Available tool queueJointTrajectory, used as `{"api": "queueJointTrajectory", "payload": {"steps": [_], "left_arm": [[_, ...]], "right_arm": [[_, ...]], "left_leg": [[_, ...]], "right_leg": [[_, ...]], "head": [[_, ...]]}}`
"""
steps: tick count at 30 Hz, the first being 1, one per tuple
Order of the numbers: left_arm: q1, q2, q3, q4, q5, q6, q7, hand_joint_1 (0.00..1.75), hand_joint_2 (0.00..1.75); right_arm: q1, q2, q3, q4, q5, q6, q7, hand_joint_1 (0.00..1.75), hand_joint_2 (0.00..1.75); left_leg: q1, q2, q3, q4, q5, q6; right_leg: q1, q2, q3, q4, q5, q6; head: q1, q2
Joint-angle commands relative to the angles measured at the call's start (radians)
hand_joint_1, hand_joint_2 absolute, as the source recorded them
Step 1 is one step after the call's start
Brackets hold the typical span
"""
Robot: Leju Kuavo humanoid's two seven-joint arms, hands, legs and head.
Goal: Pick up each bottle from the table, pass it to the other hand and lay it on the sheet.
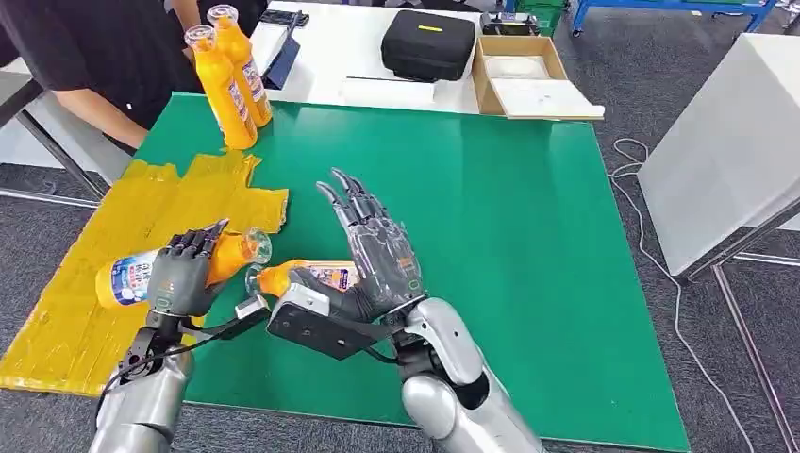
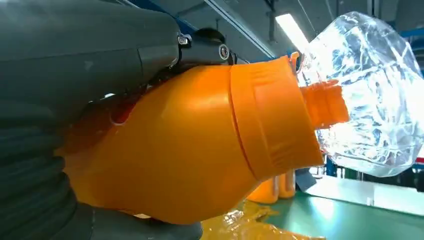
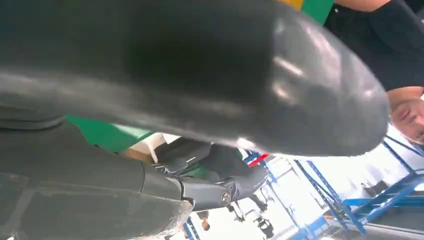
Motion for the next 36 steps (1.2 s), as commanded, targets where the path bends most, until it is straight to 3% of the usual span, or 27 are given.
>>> {"api": "queueJointTrajectory", "payload": {"steps": [1, 2, 3, 4, 9, 10, 26, 29, 30, 31, 34, 36], "left_arm": [[-0.041, -0.006, -0.092, 0.074, -0.010, 0.003, 0.068, 1.75, 1.75], [-0.042, -0.008, -0.096, 0.074, -0.010, 0.003, 0.076, 1.45, 1.75], [-0.041, -0.006, -0.105, 0.079, -0.010, 0.003, 0.085, 0.21, 1.75], [-0.042, -0.003, -0.121, 0.084, -0.012, 0.003, 0.105, 0.00, 1.75], [-0.043, 0.006, -0.148, 0.097, -0.004, 0.003, 0.134, 0.00, 1.75], [-0.040, 0.005, -0.144, 0.086, 0.000, 0.003, 0.135, 0.00, 0.00], [-0.052, -0.013, -0.088, 0.076, 0.026, 0.003, 0.100, 0.00, 0.00], [-0.106, -0.072, 0.159, 0.088, 0.138, 0.003, -0.075, 0.00, 0.00], [-0.126, -0.063, 0.147, 0.109, 0.335, 0.003, -0.097, 0.00, 0.00], [-0.125, -0.032, 0.055, 0.120, 0.563, 0.003, -0.097, 0.00, 0.00], [-0.135, -0.008, 0.037, 0.139, 0.588, 0.003, -0.097, 0.00, 0.00], [-0.130, 0.012, -0.063, 0.056, 0.951, -0.045, -0.097, 0.00, 0.00]], "right_arm": [[0.010, -0.044, 0.040, -0.058, 0.010, 0.033, 0.011, 0.00, 0.00], [0.013, -0.044, 0.040, -0.066, 0.011, 0.037, 0.012, 0.00, 0.00], [0.017, -0.045, 0.041, -0.073, 0.014, 0.041, 0.014, 0.00, 0.00], [0.024, -0.048, 0.040, -0.088, 0.021, 0.049, 0.018, 0.00, 0.00], [0.035, -0.052, 0.034, -0.115, 0.035, 0.068, 0.021, 0.00, 0.00], [0.037, -0.052, 0.032, -0.119, 0.037, 0.072, 0.021, 0.00, 0.00], [0.046, -0.063, 0.030, -0.131, 0.064, 0.099, 0.024, 0.00, 0.00], [0.054, -0.071, 0.021, -0.133, 0.073, 0.120, 0.024, 0.00, 0.00], [0.057, -0.077, 0.014, -0.125, 0.076, 0.148, 0.031, 0.00, 0.00], [0.057, -0.080, 0.007, -0.109, 0.068, 0.177, 0.034, 0.00, 0.00], [0.054, -0.083, 0.001, -0.091, 0.066, 0.175, 0.030, 0.00, 0.00], [0.028, -0.079, -0.005, -0.050, 0.039, 0.226, 0.034, 0.00, 0.00]], "left_leg": [[0.001, -0.002, 0.004, 0.000, -0.001, -0.003], [0.001, -0.003, 0.006, 0.000, -0.002, -0.004], [0.001, -0.002, 0.005, 0.000, -0.002, -0.004], [0.001, -0.002, 0.003, 0.000, -0.001, -0.002], [0.001, -0.003, 0.010, 0.001, -0.004, -0.006], [0.001, -0.002, 0.008, 0.001, -0.004, -0.005], [0.001, -0.001, 0.005, 0.000, -0.002, -0.003], [0.001, -0.001, 0.005, 0.000, -0.002, -0.003], [0.001, -0.001, 0.002, 0.000, -0.001, -0.002], [0.001, -0.002, 0.005, 0.000, -0.002, -0.003], [0.001, -0.002, 0.005, 0.000, -0.001, -0.003], [0.001, 0.001, 0.004, 0.000, -0.001, -0.003]], "right_leg": [[0.001, -0.003, 0.004, 0.000, -0.002, -0.002], [0.001, -0.004, 0.006, 0.000, -0.003, -0.003], [0.001, -0.003, 0.005, 0.000, -0.003, -0.002], [0.001, -0.002, 0.003, 0.000, -0.001, -0.001], [0.001, -0.004, 0.010, 0.001, -0.005, -0.003], [0.001, -0.004, 0.009, 0.000, -0.005, -0.003], [0.001, -0.002, 0.006, 0.000, -0.003, -0.002], [0.001, -0.002, 0.005, 0.000, -0.002, -0.002], [0.001, -0.001, 0.002, -0.001, -0.001, -0.001], [0.002, -0.002, 0.005, 0.000, -0.002, -0.002], [0.001, -0.003, 0.005, 0.000, -0.002, -0.002], [0.001, -0.001, 0.005, 0.000, -0.001, -0.002]], "head": [[0.000, 0.000], [0.000, 0.000], [0.000, 0.000], [0.000, 0.000], [0.000, 0.000], [0.000, 0.000], [0.000, 0.000], [0.000, 0.000], [0.000, 0.000], [0.000, 0.000], [0.000, 0.000], [0.000, 0.000]]}}
